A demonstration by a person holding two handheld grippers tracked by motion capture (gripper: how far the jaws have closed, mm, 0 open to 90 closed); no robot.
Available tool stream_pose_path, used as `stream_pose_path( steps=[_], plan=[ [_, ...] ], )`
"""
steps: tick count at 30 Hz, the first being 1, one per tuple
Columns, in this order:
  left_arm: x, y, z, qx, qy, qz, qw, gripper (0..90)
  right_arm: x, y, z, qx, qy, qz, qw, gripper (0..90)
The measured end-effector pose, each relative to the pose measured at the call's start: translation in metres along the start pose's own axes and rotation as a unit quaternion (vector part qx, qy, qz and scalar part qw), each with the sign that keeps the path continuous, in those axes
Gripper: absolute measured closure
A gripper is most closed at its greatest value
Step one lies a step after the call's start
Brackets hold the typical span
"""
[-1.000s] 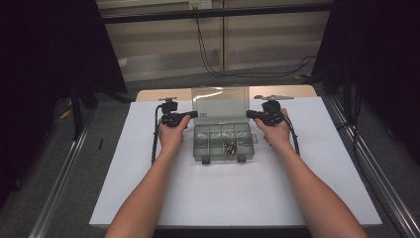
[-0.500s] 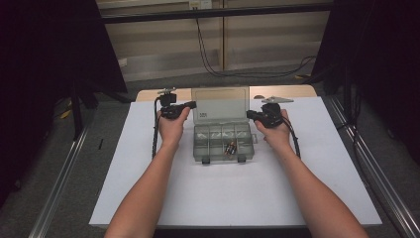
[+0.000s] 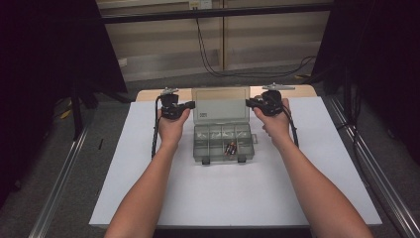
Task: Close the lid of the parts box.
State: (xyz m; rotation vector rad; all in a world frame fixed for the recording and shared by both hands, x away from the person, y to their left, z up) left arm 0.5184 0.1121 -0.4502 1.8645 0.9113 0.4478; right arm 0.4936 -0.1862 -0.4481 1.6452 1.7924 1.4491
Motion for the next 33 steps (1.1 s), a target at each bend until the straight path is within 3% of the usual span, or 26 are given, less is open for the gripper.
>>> stream_pose_path(
  steps=[6,13,14,18,21,23,26,29,31,33],
  plan=[
    [-0.001,0.001,-0.002,-0.011,-0.007,0.003,0.9999,86.2,0.005,0.015,0.002,0.001,-0.014,0.004,0.9999,77.5],
    [0.001,-0.002,-0.002,-0.009,-0.008,0.002,0.9999,86.2,0.003,0.013,0.002,0.010,-0.015,0.014,0.9997,85.8],
    [0.002,-0.002,-0.002,-0.006,-0.008,0.003,0.9999,86.1,0.004,0.014,0.001,0.008,-0.018,0.008,0.9998,85.9],
    [0.003,-0.004,-0.002,-0.007,-0.016,-0.022,0.9996,84.1,0.009,0.012,-0.003,0.003,-0.023,-0.004,0.9997,86.1],
    [0.003,-0.003,-0.008,-0.005,-0.027,-0.022,0.9994,77.4,0.010,0.010,-0.006,-0.008,-0.021,-0.010,0.9997,86.1],
    [0.006,-0.002,-0.015,-0.015,-0.045,-0.039,0.9981,74.8,0.010,0.008,-0.008,-0.014,-0.019,-0.014,0.9996,86.0],
    [0.010,-0.001,-0.024,-0.033,-0.067,-0.054,0.9958,76.8,0.011,0.006,-0.011,-0.024,-0.017,-0.016,0.9994,86.1],
    [0.015,0.000,-0.029,-0.035,-0.064,-0.059,0.9956,88.4,0.012,0.003,-0.013,-0.032,-0.015,-0.019,0.9992,86.1],
    [0.017,0.002,-0.031,-0.046,-0.069,-0.075,0.9937,90.0,0.013,0.002,-0.015,-0.036,-0.014,-0.024,0.9990,86.0],
    [0.018,0.005,-0.029,-0.042,-0.060,-0.079,0.9942,90.0,0.013,0.001,-0.017,-0.041,-0.012,-0.029,0.9987,86.0]
  ],
)
Point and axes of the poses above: each handheld gripper's, and its own axes: z roughly forward along the jaws, y roughly out of its top, x roughly to its left, the point moved 4 cm from there along z, roughly forward along the jaws, and after that the axes turned 13 degrees about z, right-handed, at the moved point
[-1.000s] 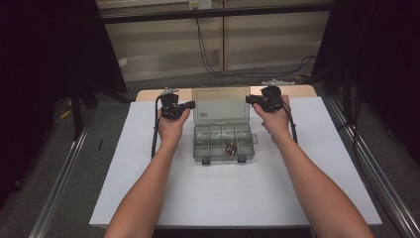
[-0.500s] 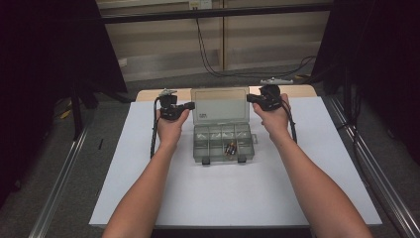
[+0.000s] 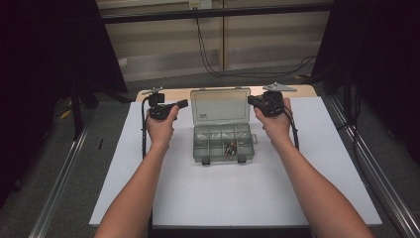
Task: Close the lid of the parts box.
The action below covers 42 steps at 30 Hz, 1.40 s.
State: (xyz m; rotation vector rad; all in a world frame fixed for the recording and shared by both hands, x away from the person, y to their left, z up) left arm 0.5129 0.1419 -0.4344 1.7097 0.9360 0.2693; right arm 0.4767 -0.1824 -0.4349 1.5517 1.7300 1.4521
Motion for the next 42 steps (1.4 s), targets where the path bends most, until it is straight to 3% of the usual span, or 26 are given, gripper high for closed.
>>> stream_pose_path(
  steps=[6,10,12,22,26,30,33,36,42],
  plan=[
    [-0.002,0.006,0.012,0.010,0.011,-0.011,0.9998,90.0,0.002,-0.006,-0.009,-0.016,0.007,-0.010,0.9998,86.0],
    [-0.002,0.008,0.016,0.006,-0.002,-0.033,0.9994,90.0,0.005,-0.008,-0.013,-0.024,0.009,-0.020,0.9995,85.6],
    [-0.004,0.009,0.018,0.004,-0.009,-0.034,0.9994,90.0,0.005,-0.010,-0.016,-0.025,0.012,-0.026,0.9993,85.4],
    [-0.022,0.014,0.021,0.005,-0.028,-0.017,0.9995,90.0,0.006,-0.016,-0.027,-0.023,0.028,-0.034,0.9987,83.6],
    [-0.023,0.012,0.018,0.009,-0.034,-0.010,0.9993,90.0,0.003,-0.024,-0.031,-0.013,0.034,-0.040,0.9985,77.5],
    [-0.025,0.010,0.016,0.010,-0.040,-0.006,0.9991,90.0,-0.005,-0.033,-0.038,0.001,0.057,-0.047,0.9973,74.5],
    [-0.026,0.008,0.014,0.012,-0.040,-0.004,0.9991,90.0,-0.014,-0.038,-0.040,0.012,0.056,-0.041,0.9976,75.2],
    [-0.028,0.006,0.012,0.010,-0.043,-0.002,0.9990,90.0,-0.019,-0.035,-0.042,0.007,0.051,-0.026,0.9983,77.8],
    [-0.032,0.000,0.008,0.012,-0.048,0.002,0.9988,90.0,-0.008,-0.025,-0.040,0.002,0.042,-0.017,0.9990,86.0]
  ],
)
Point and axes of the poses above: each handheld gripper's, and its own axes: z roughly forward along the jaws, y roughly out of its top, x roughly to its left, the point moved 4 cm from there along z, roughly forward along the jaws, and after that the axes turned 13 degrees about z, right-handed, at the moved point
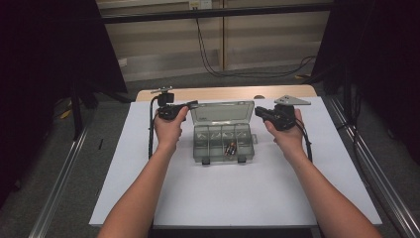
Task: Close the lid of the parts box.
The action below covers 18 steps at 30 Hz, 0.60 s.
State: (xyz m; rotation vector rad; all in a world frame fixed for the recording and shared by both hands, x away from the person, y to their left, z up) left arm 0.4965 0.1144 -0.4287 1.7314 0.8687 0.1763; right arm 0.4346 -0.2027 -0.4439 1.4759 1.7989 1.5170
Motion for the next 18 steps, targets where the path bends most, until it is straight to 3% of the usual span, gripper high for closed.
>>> stream_pose_path(
  steps=[6,9,18],
  plan=[
    [-0.005,-0.005,-0.004,0.002,-0.004,0.013,0.9999,90.0,0.007,0.007,0.002,-0.002,-0.001,0.016,0.9999,90.0],
    [-0.007,-0.008,-0.006,0.000,-0.008,0.007,0.9999,90.0,0.009,0.007,0.002,-0.004,0.002,0.031,0.9995,90.0],
    [-0.014,-0.013,-0.011,0.000,-0.008,0.020,0.9998,90.0,0.016,0.006,-0.005,-0.006,0.019,0.026,0.9995,90.0]
  ],
)
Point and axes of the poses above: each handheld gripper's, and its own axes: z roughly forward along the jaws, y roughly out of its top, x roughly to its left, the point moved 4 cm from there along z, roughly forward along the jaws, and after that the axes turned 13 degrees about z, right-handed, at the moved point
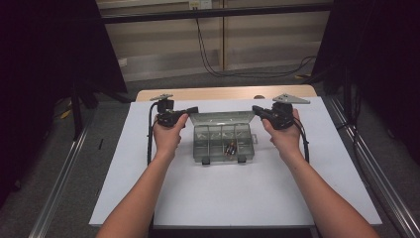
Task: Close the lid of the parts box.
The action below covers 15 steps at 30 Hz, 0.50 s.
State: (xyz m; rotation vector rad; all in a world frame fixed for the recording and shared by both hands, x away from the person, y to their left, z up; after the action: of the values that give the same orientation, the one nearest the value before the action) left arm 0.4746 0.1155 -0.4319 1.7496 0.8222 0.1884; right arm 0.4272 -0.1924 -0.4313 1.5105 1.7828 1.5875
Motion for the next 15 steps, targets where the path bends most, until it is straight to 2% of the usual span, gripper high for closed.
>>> stream_pose_path(
  steps=[5,8,13,15],
  plan=[
    [-0.010,-0.002,-0.001,0.004,-0.003,0.018,0.9998,90.0,0.007,0.000,-0.007,-0.007,0.010,-0.007,0.9999,90.0],
    [-0.015,-0.003,-0.004,0.003,0.003,0.027,0.9996,90.0,0.010,-0.004,-0.012,-0.007,0.016,-0.010,0.9998,90.0],
    [-0.026,-0.013,-0.005,0.014,-0.006,0.042,0.9990,90.0,0.015,-0.013,-0.020,-0.005,0.021,-0.015,0.9997,90.0],
    [-0.029,-0.016,-0.006,0.018,0.000,0.054,0.9984,90.0,0.017,-0.016,-0.024,-0.002,0.024,-0.018,0.9995,90.0]
  ],
)
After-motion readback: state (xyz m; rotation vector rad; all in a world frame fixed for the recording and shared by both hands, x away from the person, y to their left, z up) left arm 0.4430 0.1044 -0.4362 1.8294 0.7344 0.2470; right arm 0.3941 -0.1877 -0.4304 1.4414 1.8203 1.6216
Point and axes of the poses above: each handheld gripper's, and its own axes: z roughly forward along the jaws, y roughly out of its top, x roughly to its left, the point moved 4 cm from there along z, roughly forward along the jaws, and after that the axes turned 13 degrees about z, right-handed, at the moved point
